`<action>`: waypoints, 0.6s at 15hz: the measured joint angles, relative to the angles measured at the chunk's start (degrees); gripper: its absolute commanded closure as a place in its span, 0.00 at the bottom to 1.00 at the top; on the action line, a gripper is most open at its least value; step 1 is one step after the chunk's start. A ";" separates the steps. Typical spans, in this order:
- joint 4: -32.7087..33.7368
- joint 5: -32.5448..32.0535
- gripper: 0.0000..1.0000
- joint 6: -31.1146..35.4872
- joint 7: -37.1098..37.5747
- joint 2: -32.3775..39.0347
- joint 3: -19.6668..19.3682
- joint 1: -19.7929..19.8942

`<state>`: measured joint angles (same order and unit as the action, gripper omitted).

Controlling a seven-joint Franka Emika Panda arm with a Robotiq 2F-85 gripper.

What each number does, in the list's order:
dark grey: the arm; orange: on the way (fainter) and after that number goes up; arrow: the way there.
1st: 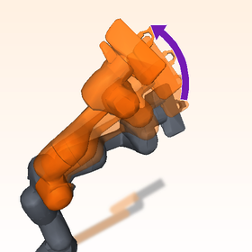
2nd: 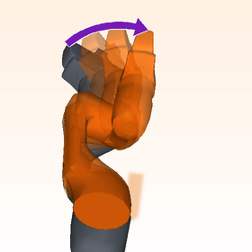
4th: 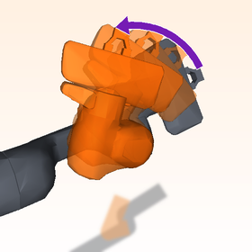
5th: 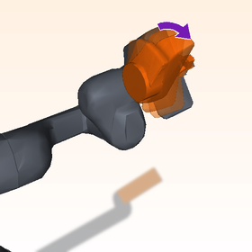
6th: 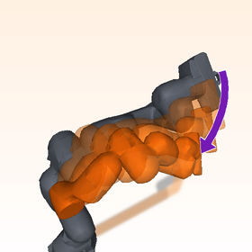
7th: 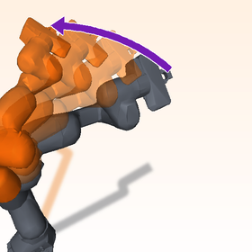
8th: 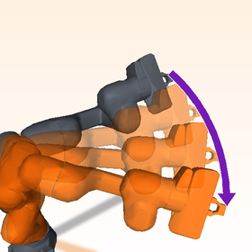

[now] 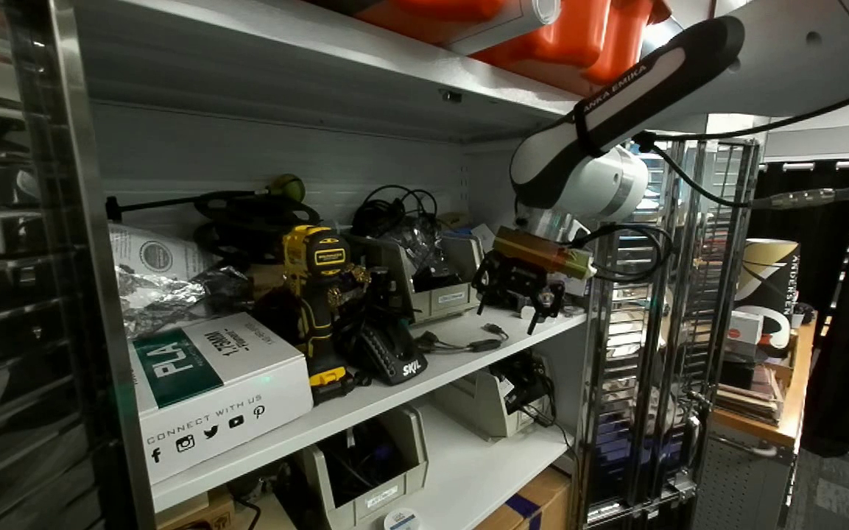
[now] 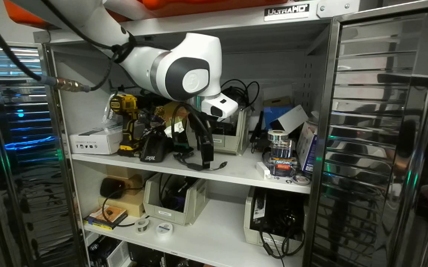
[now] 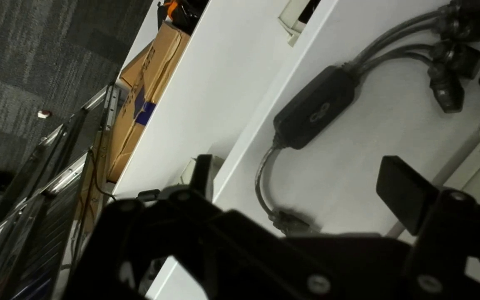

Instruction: Pick up the black cable and put it in the tool box

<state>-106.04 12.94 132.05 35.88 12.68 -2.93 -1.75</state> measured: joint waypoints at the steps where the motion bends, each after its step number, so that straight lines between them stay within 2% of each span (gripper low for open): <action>1: 0.80 0.00 0.00 -1.41 0.59 0.32 0.01 -0.01; 5: 3.34 -0.01 0.00 -5.82 2.87 2.05 0.04 -0.16; 9: 4.48 -0.02 0.00 -6.76 4.10 3.91 0.40 -0.74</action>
<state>-101.56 12.93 125.29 39.99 16.60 -2.53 -2.49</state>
